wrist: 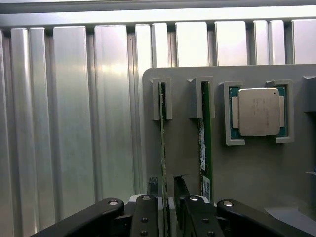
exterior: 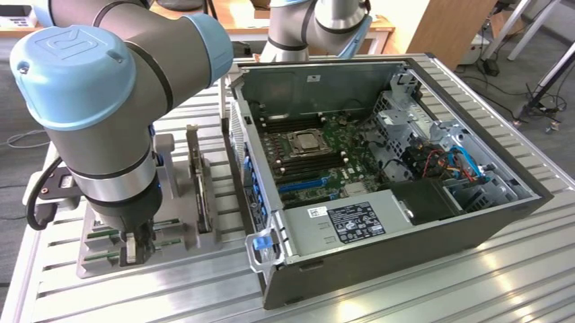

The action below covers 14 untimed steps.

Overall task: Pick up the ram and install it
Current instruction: 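Pick up the ram and move it above insertion slot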

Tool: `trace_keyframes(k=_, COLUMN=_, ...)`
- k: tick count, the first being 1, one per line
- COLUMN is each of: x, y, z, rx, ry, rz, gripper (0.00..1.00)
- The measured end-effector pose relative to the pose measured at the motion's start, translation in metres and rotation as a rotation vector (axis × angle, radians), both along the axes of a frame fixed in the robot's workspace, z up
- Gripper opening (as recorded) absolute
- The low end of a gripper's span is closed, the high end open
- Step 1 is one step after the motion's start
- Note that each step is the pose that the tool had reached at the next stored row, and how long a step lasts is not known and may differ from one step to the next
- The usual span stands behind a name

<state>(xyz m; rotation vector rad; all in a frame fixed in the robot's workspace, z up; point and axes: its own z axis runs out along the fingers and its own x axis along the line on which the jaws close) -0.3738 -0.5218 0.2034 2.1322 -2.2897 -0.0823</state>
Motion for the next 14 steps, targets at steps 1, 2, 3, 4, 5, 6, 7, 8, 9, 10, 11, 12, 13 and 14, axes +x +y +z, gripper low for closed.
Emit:
trace_keyframes(k=1, x=0.0, y=0.0, z=0.0, rx=-0.0001, ry=0.0, rz=0.0, gripper=0.27)
trace_keyframes(k=2, x=0.0, y=0.0, z=0.0, rx=0.0, ry=0.0, rz=0.0, gripper=0.27)
trace_keyframes(k=3, x=0.0, y=0.0, z=0.0, rx=-0.0001, ry=0.0, rz=0.0, gripper=0.27)
trace_keyframes(k=4, x=0.0, y=0.0, z=0.0, rx=-0.0001, ry=0.0, rz=0.0, gripper=0.27)
trace_keyframes(k=5, x=0.0, y=0.0, z=-0.0002, rx=-0.0001, ry=0.0, rz=0.0, gripper=0.27)
trace_keyframes(k=6, x=0.0, y=0.0, z=-0.0003, rx=-0.0002, ry=0.0001, rz=0.0, gripper=0.27)
trace_keyframes(k=7, x=0.0, y=0.0, z=-0.0005, rx=-0.0001, ry=0.0001, rz=0.001, gripper=0.27)
trace_keyframes(k=8, x=0.0, y=0.0, z=-0.0007, rx=-0.0001, ry=0.0001, rz=0.002, gripper=0.27)
trace_keyframes(k=9, x=0.0, y=0.0, z=-0.0009, rx=-0.0001, ry=0.0, rz=0.002, gripper=0.27)
trace_keyframes(k=10, x=0.0, y=0.0, z=-0.0009, rx=-0.0002, ry=0.0001, rz=0.002, gripper=0.27)
trace_keyframes(k=11, x=0.0, y=0.0, z=-0.0012, rx=-0.0001, ry=0.0001, rz=0.002, gripper=0.27)
trace_keyframes(k=12, x=0.0, y=0.0, z=-0.0014, rx=0.0, ry=-0.0001, rz=0.002, gripper=0.27)
trace_keyframes(k=13, x=0.0, y=0.0, z=-0.0014, rx=0.0, ry=0.0, rz=0.002, gripper=0.27)
trace_keyframes(k=14, x=0.0, y=0.0, z=-0.0014, rx=-0.0001, ry=0.0, rz=0.002, gripper=0.27)
